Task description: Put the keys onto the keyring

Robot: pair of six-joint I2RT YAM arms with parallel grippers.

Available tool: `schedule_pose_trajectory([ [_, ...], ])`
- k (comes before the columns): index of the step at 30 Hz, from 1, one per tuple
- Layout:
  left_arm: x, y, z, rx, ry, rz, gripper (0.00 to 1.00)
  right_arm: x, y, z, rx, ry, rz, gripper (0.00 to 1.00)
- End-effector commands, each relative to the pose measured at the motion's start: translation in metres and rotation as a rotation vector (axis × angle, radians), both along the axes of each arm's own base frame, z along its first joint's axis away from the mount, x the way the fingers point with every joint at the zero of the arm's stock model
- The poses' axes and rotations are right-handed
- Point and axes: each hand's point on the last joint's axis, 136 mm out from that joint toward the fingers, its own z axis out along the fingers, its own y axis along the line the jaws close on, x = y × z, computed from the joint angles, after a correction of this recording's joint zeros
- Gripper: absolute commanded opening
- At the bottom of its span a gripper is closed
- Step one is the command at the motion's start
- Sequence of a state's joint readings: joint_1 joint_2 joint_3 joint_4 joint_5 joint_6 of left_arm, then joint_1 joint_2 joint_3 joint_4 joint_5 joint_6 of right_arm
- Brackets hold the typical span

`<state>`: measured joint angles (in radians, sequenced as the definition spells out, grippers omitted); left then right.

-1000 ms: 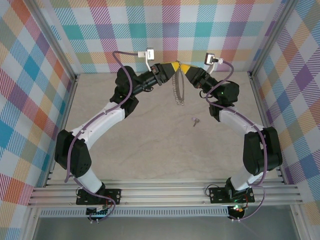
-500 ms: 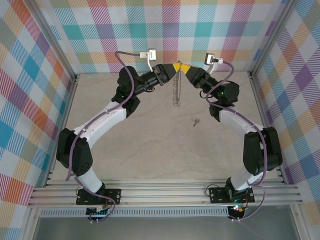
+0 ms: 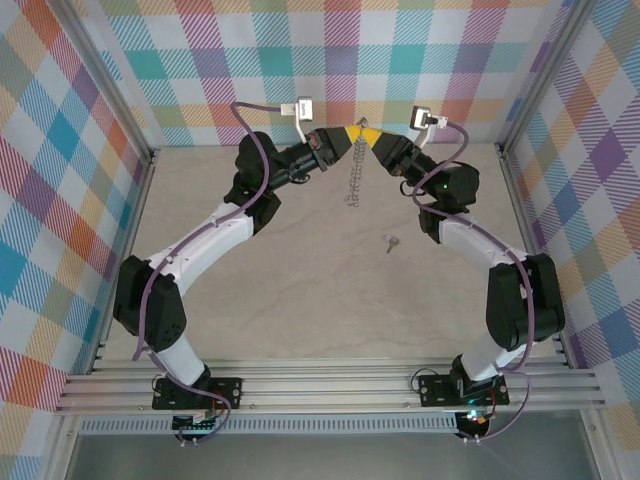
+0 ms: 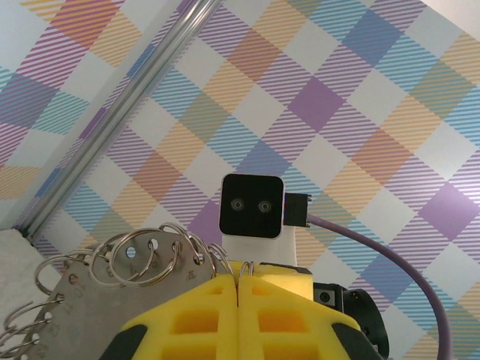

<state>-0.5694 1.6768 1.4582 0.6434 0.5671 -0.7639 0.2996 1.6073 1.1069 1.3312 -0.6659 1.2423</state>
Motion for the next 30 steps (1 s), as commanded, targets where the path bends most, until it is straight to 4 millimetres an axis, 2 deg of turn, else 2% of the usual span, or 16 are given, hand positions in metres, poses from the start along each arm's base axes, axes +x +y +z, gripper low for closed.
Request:
schedule_pose_trajectory([
  [1,-0.014,-0.004,0.025,-0.036,-0.082,-0.033,0.0,-0.009,-0.006,0.012,0.033,-0.064,-0.008,0.0],
  [8,-0.01,-0.002,0.022,-0.031,-0.083,0.006,0.0,-0.007,-0.006,0.012,0.025,-0.051,-0.012,0.01],
  [14,-0.012,0.001,0.021,-0.015,-0.1,0.023,0.0,-0.005,-0.006,0.01,0.019,-0.032,-0.018,0.33],
  [21,-0.014,0.003,0.018,0.027,-0.13,0.043,0.0,-0.006,-0.01,0.008,-0.022,-0.01,-0.044,0.59],
  [24,-0.017,0.003,0.018,0.061,-0.156,0.04,0.0,-0.003,-0.017,0.001,-0.06,0.024,-0.087,0.65],
  [30,-0.024,0.003,0.013,0.137,-0.202,0.01,0.0,0.0,-0.029,-0.027,-0.234,0.117,-0.187,0.72],
])
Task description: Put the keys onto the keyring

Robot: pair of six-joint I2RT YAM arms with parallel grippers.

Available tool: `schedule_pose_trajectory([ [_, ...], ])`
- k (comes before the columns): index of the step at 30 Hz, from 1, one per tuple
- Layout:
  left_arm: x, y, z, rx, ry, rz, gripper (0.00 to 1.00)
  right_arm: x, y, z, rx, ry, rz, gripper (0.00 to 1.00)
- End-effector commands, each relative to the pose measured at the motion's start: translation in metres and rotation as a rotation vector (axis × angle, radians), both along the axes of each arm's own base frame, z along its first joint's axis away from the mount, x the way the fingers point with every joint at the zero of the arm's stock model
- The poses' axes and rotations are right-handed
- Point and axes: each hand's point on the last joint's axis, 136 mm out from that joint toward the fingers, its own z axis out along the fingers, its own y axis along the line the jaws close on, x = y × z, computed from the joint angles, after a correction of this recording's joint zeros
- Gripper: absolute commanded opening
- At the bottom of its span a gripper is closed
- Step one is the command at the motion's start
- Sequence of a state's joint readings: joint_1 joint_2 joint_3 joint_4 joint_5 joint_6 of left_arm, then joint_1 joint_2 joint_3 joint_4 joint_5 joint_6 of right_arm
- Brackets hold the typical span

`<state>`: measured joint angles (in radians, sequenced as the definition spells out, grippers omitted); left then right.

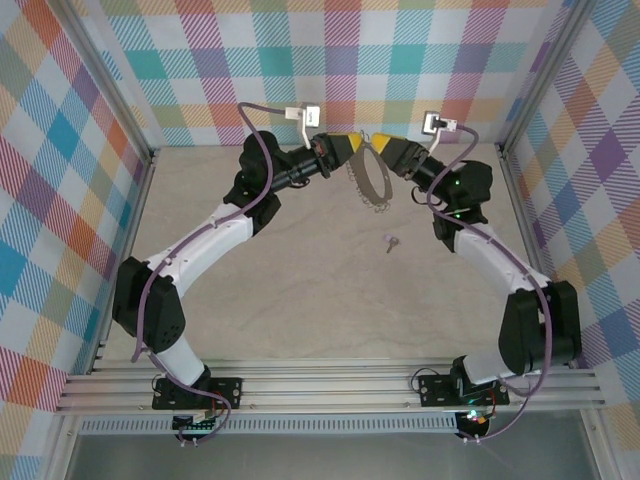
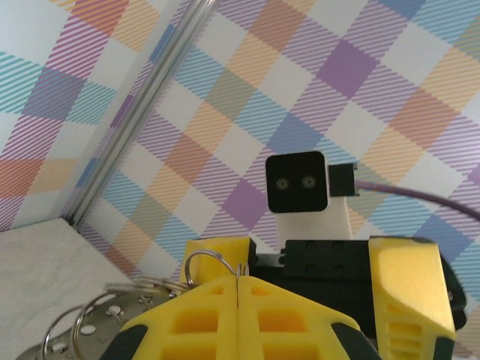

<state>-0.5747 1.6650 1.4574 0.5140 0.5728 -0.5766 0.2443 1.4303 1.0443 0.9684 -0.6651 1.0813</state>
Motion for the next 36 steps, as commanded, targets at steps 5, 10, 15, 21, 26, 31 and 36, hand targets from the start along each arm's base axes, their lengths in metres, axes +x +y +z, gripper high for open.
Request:
schedule_pose_trajectory([
  [5,-0.03,0.007,0.027,0.077,-0.163,-0.078,0.0,-0.003,-0.011,-0.039,-0.308,0.111,-0.121,0.73],
  [10,-0.039,0.007,0.017,0.168,-0.197,-0.151,0.0,-0.005,-0.026,-0.068,-0.502,0.201,-0.208,0.73],
  [15,-0.046,0.007,0.01,0.247,-0.217,-0.236,0.0,-0.012,-0.043,-0.084,-0.638,0.231,-0.311,0.72],
  [21,-0.056,0.007,0.003,0.344,-0.246,-0.324,0.0,-0.032,-0.036,-0.073,-0.623,0.106,-0.259,0.66],
  [26,-0.062,0.006,-0.003,0.382,-0.244,-0.384,0.0,-0.051,-0.022,-0.049,-0.556,-0.023,-0.162,0.55],
  [31,-0.066,0.006,-0.008,0.393,-0.245,-0.433,0.0,-0.069,-0.011,-0.025,-0.491,-0.117,-0.062,0.46],
  [36,-0.069,0.006,-0.01,0.397,-0.247,-0.459,0.0,-0.082,-0.003,-0.012,-0.439,-0.163,0.02,0.39],
])
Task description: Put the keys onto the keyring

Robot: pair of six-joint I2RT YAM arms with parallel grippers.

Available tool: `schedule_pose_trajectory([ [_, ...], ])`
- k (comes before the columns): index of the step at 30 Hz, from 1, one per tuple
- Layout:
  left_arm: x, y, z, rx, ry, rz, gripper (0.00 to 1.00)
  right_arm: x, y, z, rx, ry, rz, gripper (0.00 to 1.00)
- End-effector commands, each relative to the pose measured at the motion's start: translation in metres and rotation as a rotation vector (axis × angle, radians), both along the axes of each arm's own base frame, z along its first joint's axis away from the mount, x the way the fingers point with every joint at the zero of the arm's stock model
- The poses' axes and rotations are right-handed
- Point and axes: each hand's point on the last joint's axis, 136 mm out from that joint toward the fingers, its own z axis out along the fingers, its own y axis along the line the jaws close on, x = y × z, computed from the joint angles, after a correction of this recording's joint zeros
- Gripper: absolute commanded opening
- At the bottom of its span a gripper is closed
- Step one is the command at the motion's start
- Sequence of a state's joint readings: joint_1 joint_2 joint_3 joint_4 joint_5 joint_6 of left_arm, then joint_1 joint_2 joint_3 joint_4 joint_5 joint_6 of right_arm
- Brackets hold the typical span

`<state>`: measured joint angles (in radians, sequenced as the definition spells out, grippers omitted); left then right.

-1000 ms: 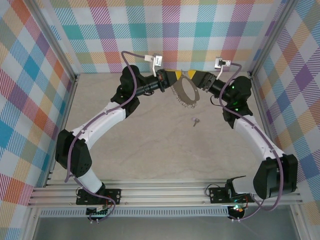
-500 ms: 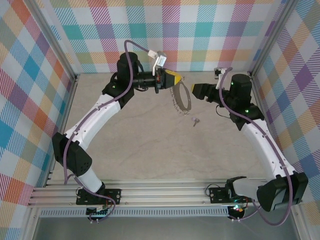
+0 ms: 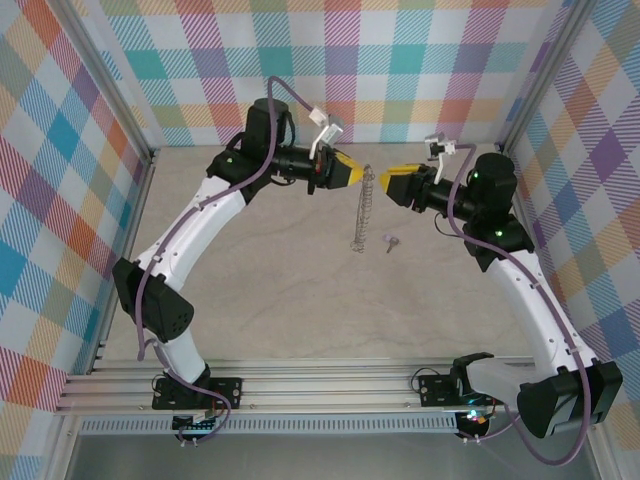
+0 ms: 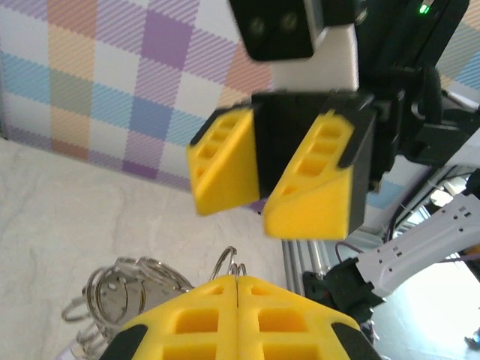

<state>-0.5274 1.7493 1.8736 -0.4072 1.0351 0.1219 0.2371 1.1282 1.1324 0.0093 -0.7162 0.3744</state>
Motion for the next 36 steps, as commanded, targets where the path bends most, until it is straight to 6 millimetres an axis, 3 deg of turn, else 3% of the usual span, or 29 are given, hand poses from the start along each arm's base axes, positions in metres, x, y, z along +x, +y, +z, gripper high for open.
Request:
schedule_pose_trajectory([
  [1,-0.01,0.006,0.018,-0.026,-0.05,-0.051,0.0,-0.022,0.009,0.022,0.051,-0.078,0.117,0.38],
  [9,-0.012,0.006,0.018,-0.027,-0.044,-0.068,0.0,-0.03,0.017,0.025,0.09,-0.055,0.211,0.33],
  [22,-0.013,0.007,0.02,-0.03,-0.045,-0.074,0.0,-0.033,0.021,0.012,0.106,0.003,0.271,0.26],
  [36,-0.015,0.005,0.026,-0.042,-0.037,-0.093,0.0,-0.017,0.024,0.008,0.125,0.016,0.256,0.27],
])
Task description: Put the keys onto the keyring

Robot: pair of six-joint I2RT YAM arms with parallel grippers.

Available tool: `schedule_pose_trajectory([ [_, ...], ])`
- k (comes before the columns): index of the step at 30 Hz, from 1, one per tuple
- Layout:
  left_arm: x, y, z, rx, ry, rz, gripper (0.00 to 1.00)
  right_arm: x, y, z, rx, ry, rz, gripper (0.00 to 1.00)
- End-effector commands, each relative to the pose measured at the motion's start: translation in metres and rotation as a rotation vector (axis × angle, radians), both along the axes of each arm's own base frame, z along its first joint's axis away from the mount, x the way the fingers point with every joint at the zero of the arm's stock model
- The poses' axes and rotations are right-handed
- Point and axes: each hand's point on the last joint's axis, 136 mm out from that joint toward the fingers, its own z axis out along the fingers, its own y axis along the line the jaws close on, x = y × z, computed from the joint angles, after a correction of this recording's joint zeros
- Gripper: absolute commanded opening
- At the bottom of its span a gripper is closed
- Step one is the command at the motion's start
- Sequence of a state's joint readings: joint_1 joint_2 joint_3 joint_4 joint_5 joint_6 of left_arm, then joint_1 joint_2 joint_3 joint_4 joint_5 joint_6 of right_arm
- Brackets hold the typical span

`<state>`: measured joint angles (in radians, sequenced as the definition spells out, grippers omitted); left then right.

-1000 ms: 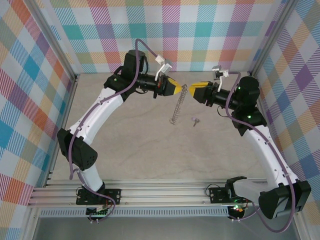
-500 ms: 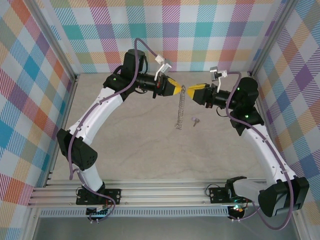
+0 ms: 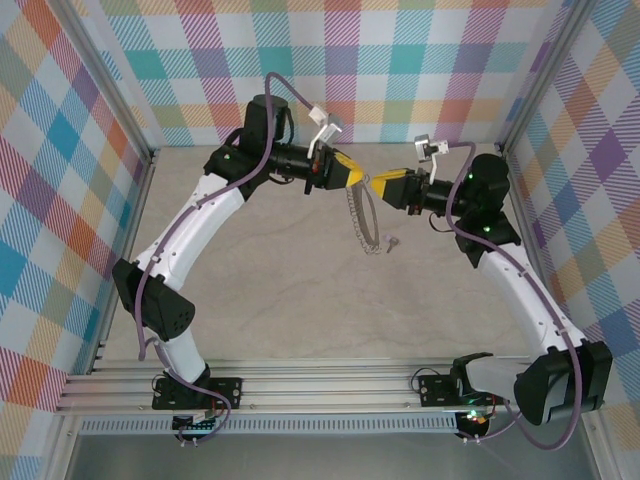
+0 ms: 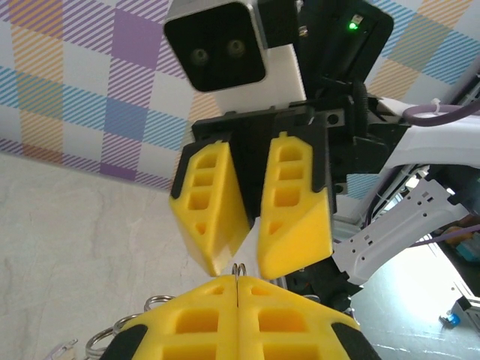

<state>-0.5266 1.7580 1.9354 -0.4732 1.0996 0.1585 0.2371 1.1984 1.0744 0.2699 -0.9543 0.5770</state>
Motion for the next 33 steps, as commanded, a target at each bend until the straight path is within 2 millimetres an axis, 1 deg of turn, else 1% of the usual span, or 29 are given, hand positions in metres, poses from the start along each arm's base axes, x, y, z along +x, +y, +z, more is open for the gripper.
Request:
schedule_pose_trajectory([
  [1,-0.002,0.003,0.013,-0.028,-0.024,-0.029,0.0,-0.001,0.003,0.009,0.022,-0.043,0.018,0.27],
  [14,-0.002,-0.001,0.011,-0.024,-0.005,-0.046,0.0,0.003,0.005,0.019,0.044,-0.059,0.038,0.27],
  [18,-0.002,-0.002,0.011,-0.024,-0.005,-0.048,0.0,0.003,0.007,0.019,0.046,-0.057,0.051,0.25],
  [23,0.0,-0.003,0.011,-0.025,-0.004,-0.049,0.0,0.003,0.009,0.017,0.041,-0.049,0.068,0.16],
  [27,0.0,-0.003,0.013,-0.026,-0.004,-0.051,0.0,0.001,0.01,0.016,0.037,-0.052,0.074,0.0],
  [30,0.0,-0.003,0.014,-0.026,-0.008,-0.045,0.0,0.001,0.01,0.015,0.029,-0.053,0.07,0.0],
  [32,0.004,-0.003,0.014,-0.018,-0.008,-0.015,0.0,0.003,0.008,0.013,0.023,-0.056,0.051,0.0],
  [33,0.008,-0.002,0.014,-0.012,-0.008,0.009,0.02,0.005,0.007,0.013,0.021,-0.059,0.036,0.0],
])
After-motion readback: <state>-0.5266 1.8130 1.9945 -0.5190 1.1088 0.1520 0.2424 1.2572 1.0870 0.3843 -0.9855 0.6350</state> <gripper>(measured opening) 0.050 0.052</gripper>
